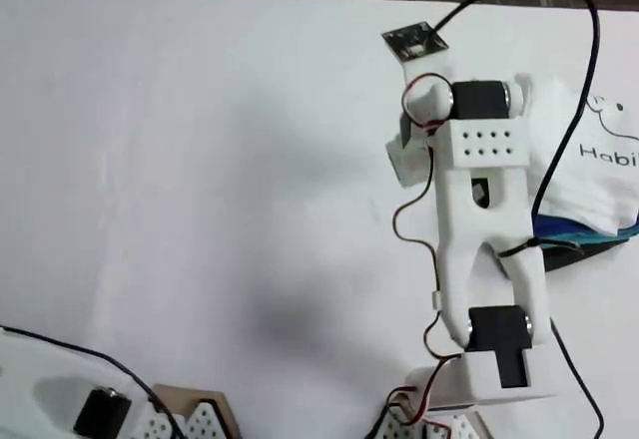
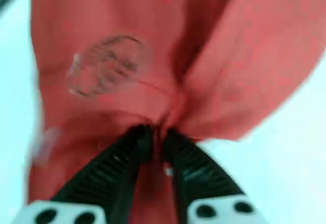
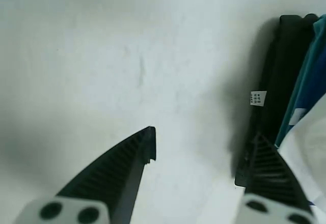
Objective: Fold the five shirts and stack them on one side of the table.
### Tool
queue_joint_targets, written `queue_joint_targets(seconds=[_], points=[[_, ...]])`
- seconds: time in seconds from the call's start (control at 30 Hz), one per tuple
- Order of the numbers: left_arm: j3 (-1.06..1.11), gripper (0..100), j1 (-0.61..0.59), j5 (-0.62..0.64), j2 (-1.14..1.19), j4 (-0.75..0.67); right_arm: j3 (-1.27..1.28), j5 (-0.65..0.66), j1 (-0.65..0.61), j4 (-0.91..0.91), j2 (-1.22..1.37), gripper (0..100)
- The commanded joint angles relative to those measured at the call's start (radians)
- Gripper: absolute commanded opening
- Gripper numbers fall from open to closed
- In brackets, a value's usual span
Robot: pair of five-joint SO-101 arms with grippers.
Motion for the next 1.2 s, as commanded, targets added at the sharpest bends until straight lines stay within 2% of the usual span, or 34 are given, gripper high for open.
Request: queue_joint_targets(seconds=[0.0, 0.1, 0.13, 0.3, 0.47, 0.9, 1.17], points=[[-0.114, 3, 0.091, 0.103, -0.048, 0.245, -0.002, -0.008, -0.010, -0.005, -0.050, 29.4], [-0.090, 2, 0.216, 0.109, -0.124, 0.448, -0.002, -0.008, -0.004, -0.022, -0.054, 29.4], [-0.088, 2, 0.264, 0.112, -0.141, 0.471, -0.002, -0.008, -0.004, -0.028, -0.054, 29.4], [-0.058, 2, 0.399, 0.110, -0.235, 0.462, -0.002, -0.008, -0.007, -0.042, -0.050, 29.4], [0.061, 2, 0.551, 0.110, -0.334, 0.462, -0.005, -0.008, -0.008, -0.041, -0.051, 29.4], [0.573, 2, 1.155, 0.112, -0.684, 0.460, -0.002, -0.009, -0.002, -0.079, -0.050, 29.4], [0.905, 2, 1.422, 0.112, -0.948, 0.459, 0.003, -0.009, -0.005, -0.082, -0.050, 29.4]])
